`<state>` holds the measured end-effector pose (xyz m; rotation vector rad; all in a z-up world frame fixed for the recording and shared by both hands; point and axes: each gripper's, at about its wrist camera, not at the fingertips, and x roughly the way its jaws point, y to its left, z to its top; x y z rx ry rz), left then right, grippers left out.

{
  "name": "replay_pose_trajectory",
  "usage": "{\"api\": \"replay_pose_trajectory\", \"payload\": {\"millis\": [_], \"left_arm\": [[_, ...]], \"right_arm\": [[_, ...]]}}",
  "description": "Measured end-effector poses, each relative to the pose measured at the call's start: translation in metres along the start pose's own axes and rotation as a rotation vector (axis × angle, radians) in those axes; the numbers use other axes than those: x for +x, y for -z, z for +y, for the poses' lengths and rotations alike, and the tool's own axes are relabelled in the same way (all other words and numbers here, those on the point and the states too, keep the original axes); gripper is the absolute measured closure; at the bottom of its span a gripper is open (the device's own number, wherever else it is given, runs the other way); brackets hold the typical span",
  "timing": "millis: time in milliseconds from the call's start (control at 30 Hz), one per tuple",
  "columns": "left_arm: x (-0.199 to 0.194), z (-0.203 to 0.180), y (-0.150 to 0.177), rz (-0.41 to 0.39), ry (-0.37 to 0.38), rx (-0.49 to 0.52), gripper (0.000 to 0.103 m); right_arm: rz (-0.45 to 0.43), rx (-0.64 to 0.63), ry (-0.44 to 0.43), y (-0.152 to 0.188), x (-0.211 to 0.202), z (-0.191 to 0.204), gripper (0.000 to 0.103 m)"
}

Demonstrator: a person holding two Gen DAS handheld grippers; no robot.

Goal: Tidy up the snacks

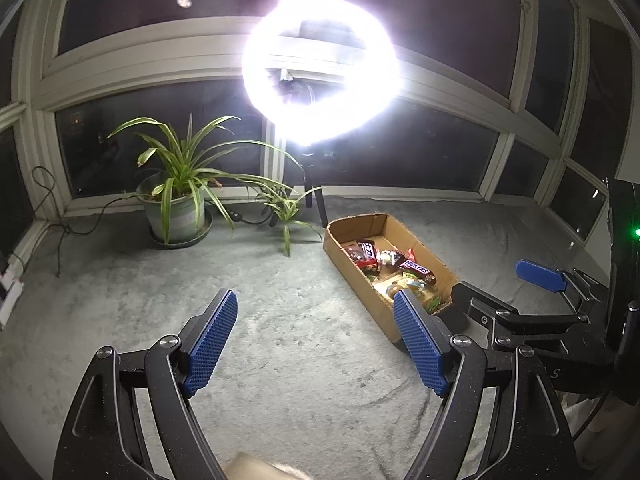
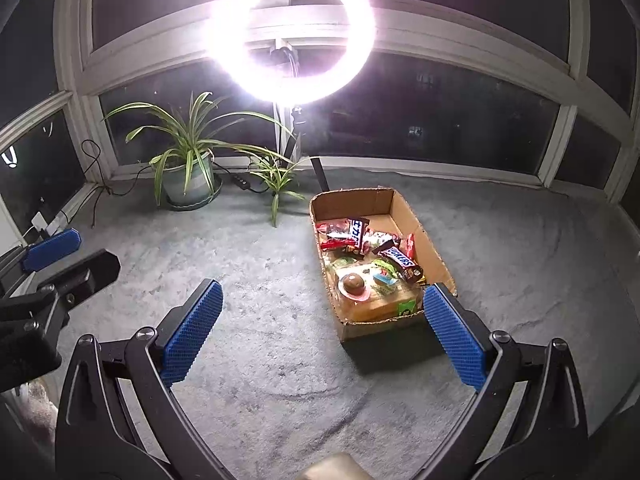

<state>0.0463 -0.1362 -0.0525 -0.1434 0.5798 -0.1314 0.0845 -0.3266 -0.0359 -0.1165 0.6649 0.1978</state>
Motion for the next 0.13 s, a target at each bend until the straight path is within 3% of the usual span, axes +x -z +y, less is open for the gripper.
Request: {"api": "replay_pose_trajectory", "payload": {"millis": [133], "left_arm": [[-0.0003, 0.0003, 0.0019, -0.009, -0.009, 0.003, 0.023]], "right_arm": [[0.009, -0.004, -0.004, 0.0026, 0.0038, 0.0025, 0.001]]}}
